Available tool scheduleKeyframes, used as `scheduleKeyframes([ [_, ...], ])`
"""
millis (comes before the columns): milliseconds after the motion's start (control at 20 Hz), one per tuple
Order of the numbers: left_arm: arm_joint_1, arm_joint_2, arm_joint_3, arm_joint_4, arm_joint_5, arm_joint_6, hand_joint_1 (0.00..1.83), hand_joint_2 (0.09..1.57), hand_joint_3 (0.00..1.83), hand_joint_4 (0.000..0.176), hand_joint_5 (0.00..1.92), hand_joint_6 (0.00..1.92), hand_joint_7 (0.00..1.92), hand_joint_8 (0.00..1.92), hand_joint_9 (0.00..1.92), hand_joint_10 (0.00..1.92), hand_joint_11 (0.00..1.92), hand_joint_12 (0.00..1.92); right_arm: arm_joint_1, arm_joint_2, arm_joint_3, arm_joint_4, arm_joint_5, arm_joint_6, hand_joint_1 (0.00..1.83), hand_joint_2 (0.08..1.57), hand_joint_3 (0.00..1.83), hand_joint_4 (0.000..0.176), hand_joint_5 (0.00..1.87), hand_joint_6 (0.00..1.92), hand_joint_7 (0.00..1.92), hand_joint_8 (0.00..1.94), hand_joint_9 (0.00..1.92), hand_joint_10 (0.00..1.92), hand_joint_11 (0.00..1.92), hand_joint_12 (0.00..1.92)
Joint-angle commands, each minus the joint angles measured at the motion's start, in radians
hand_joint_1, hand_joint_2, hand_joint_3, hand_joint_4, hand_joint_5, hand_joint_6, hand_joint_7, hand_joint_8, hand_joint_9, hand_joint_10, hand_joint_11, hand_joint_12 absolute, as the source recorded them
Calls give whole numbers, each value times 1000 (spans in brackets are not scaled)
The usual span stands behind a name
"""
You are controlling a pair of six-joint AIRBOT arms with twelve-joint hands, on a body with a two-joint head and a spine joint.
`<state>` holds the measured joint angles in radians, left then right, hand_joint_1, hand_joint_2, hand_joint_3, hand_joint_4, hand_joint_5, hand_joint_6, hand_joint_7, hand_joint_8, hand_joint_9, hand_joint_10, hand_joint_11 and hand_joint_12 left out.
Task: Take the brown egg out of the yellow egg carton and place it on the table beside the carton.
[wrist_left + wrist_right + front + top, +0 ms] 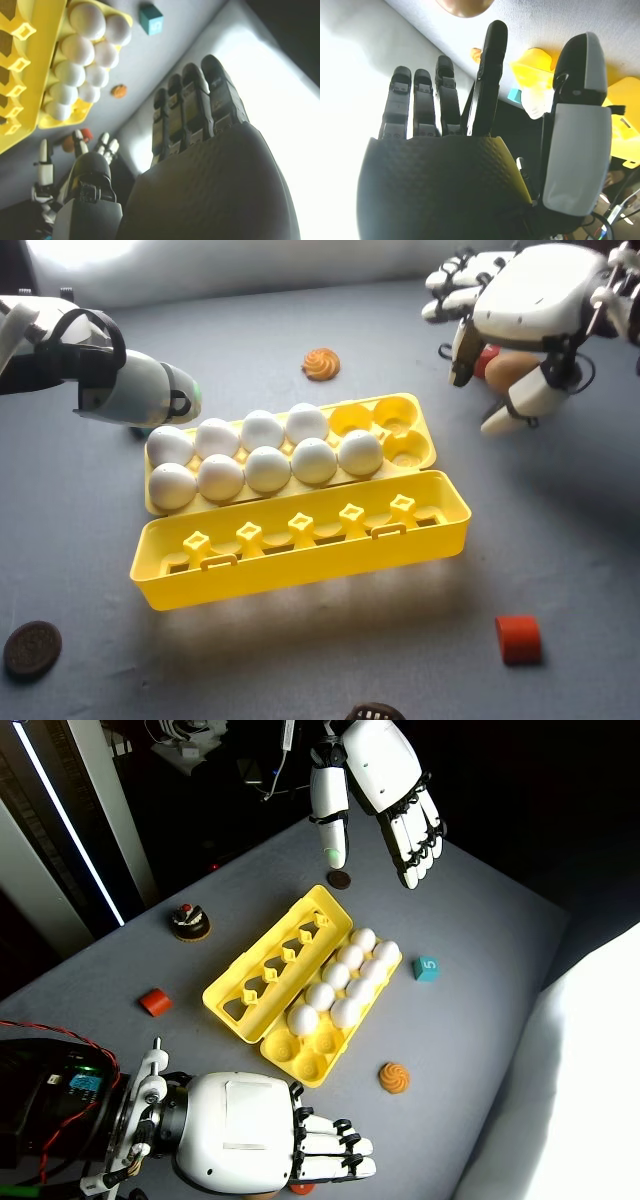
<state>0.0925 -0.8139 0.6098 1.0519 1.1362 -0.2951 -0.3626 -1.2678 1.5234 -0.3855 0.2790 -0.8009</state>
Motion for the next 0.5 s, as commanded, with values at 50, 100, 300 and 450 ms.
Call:
scheduleKeyframes([
  [50,-9,1,1,85,-4,-2,0,1230,0,0,195,0,219,1,189,3,0,317,35,43,-63,36,62,-16,835,866,0,133,980,12,242,9,0,0,0,0],
  [100,-8,1,1,85,-4,-2,0,1228,0,0,209,3,228,3,198,4,0,337,48,71,-106,51,49,-38,797,878,3,138,959,3,225,2,0,0,0,0],
  [300,-11,1,3,86,-4,-2,0,1231,1,0,180,0,195,0,167,0,0,281,81,184,-241,148,-11,-88,749,891,8,152,930,0,188,1,0,0,0,0],
  [450,-12,0,5,86,-4,-2,0,1225,0,0,188,3,197,1,170,1,0,296,80,291,-353,205,-26,-152,724,866,0,153,910,0,132,0,0,0,0,0],
])
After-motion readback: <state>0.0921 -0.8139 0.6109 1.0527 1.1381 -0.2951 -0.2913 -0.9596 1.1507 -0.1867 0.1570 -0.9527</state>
